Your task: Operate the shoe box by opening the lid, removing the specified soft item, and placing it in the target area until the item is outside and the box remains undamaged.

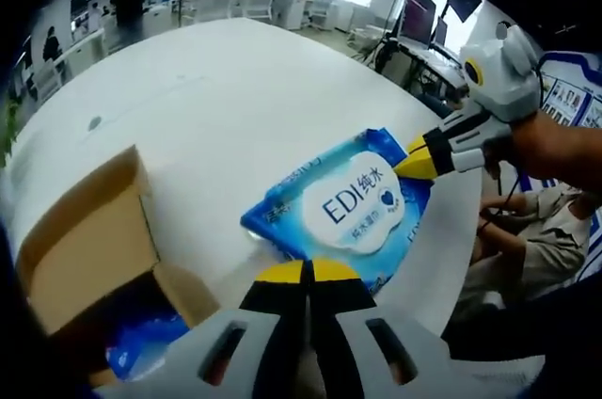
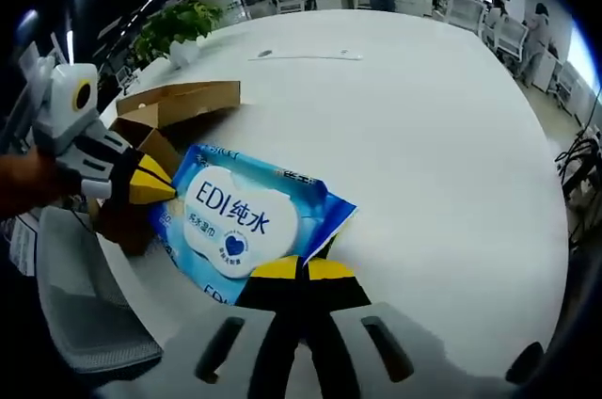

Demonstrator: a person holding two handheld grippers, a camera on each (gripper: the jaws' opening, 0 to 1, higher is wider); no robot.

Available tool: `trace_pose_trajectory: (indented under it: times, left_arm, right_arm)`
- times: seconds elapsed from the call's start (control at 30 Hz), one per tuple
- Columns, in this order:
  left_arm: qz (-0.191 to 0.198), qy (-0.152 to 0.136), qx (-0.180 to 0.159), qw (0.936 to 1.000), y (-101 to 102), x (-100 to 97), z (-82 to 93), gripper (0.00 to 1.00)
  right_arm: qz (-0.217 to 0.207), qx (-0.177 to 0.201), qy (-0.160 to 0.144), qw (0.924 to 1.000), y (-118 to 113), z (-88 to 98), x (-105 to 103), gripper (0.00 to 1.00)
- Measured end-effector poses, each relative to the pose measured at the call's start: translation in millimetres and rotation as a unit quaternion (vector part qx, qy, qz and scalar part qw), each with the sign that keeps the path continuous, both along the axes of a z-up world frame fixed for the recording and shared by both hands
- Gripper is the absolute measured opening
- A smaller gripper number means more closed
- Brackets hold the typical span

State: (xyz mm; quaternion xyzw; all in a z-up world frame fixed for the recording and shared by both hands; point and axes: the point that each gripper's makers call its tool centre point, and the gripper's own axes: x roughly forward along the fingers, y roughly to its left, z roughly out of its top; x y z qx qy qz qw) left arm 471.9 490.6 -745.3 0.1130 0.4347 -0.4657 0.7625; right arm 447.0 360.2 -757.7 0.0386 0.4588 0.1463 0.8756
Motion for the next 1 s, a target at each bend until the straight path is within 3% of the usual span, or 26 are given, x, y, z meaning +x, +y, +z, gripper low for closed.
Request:
trace_pose_trajectory:
  times: [0.3, 0.77, 1.0]
  left_arm:
    - [0.001, 0.01, 0.01, 0.9999, -1, -0.8, -12.1, 0.0]
    - [0.003, 0.0, 0.02, 0.9998, -1, 0.4, -13.7, 0.0]
    - [0.004, -0.012, 0.026, 0.9996, 1, 1.0, -13.7, 0.0]
  right_arm:
    - [0.003, 0.002, 0.008, 1.0, -2, -10.7, 1, 0.0]
    - [0.0, 0.008, 0.01, 0.9999, -2, -18.3, 2, 0.0]
    - [0.012, -0.007, 0.001, 0.9999, -2, -18.0, 2, 0.03]
